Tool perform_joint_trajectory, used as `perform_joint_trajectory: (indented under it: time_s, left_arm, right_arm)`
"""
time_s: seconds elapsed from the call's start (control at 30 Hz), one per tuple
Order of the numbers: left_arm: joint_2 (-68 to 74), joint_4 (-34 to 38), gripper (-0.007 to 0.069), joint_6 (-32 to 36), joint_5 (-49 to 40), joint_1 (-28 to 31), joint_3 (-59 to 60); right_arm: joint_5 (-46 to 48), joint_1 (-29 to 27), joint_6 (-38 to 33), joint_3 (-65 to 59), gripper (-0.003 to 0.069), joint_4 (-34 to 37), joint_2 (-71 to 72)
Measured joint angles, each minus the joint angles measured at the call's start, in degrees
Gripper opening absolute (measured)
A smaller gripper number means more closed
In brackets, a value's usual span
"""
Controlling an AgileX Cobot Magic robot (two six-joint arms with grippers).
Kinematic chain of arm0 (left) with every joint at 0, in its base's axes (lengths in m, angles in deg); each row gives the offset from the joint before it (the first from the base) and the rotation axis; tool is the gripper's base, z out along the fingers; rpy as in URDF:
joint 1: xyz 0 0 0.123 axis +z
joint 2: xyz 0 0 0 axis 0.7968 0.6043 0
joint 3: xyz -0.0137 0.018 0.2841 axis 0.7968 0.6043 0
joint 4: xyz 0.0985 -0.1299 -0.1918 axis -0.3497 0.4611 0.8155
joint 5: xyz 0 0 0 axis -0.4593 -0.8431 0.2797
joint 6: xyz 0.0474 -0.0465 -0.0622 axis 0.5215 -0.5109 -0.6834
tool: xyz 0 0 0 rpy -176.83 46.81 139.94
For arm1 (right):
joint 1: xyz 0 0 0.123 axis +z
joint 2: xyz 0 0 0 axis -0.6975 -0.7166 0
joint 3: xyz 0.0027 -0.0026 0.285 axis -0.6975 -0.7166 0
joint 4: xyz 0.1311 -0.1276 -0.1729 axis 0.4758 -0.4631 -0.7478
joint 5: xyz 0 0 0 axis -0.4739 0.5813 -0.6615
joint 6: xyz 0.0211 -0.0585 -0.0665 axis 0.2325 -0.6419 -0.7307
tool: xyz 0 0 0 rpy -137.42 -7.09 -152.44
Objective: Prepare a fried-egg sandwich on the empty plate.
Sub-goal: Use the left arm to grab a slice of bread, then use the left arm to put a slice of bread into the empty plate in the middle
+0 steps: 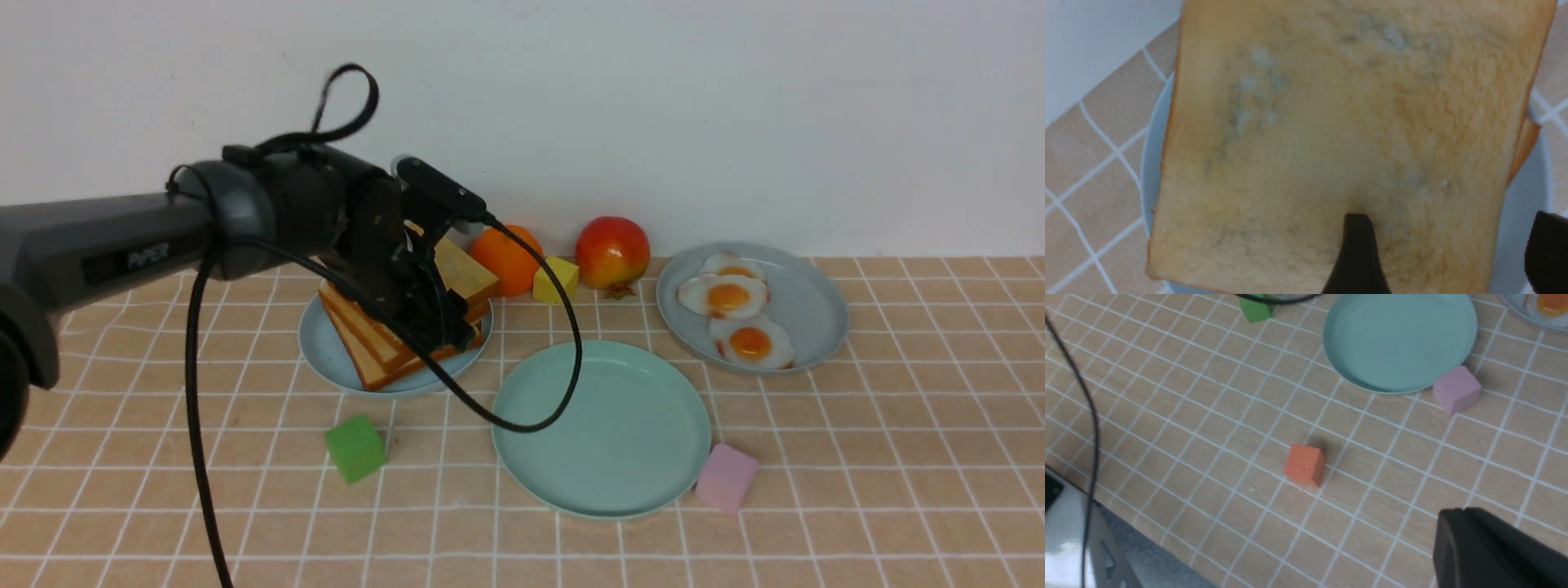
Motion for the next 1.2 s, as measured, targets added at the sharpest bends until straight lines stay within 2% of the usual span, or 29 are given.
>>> perform_joint_trajectory:
  time_s: [0.13, 0.2, 0.3, 0.33, 0.43, 0.47, 0.5, 0.53, 0.9, 1.0, 1.2]
  left_arm:
    - [0.47, -0.57, 0.0505, 0.6, 0.08, 0.0, -0.15]
    - [0.6, -0.83, 0.047, 0.6, 0.08, 0.0, -0.22]
    - [0.6, -1.42, 0.0336, 0.18, -0.15, 0.0, -0.44]
    - [0.6, -1.42, 0.0317, 0.13, -0.15, 0.0, -0.44]
    - [0.06, -1.21, 0.015, 0.13, -0.78, -0.13, -0.44]
    - [0.0, -1.21, 0.0142, 0.13, -0.85, -0.13, -0.44]
    - [-0.55, -1.0, 0.0076, 0.13, -1.14, -0.18, -0.44]
    - [-0.85, -0.94, 0.0052, 0.13, -1.23, -0.18, -0.44]
    - [-9.3, -0.57, 0.0039, -0.33, -5.89, -1.59, -0.07]
    - [-13.52, -0.56, 0.0039, -0.33, -11.01, -5.98, -0.07]
    - [-14.17, 1.27, 0.0039, 0.28, -15.12, -21.25, -0.07]
  right_arm:
    - [0.04, 0.0, 0.0, 0.0, 0.0029, 0.12, 0.0]
    - [0.06, 0.0, 0.0, 0.0, 0.0032, 0.12, 0.0]
    - [-0.22, 0.0, 0.0, 0.0, 0.0034, 0.12, 0.0]
    - [-0.27, 0.0, 0.0, 0.0, 0.0034, 0.12, 0.0]
    - [-2.5, 0.0, 0.0, 0.0, 0.0035, 0.54, 0.0]
    - [-2.6, 0.0, 0.0, 0.0, 0.0036, 0.55, 0.0]
    - [-2.85, 0.0, 0.0, 0.0, 0.0039, 0.6, 0.0]
    - [-2.85, 0.0, 0.0, 0.0, 0.004, 0.67, 0.0]
    - [-3.24, 0.0, 0.0, 0.03, 0.005, 0.3, 0.0]
    - [-3.24, 0.0, 0.0, 0.07, 0.0052, -0.37, 0.0]
    - [-3.09, 0.0, 0.0, 0.07, 0.0057, -1.55, 0.0]
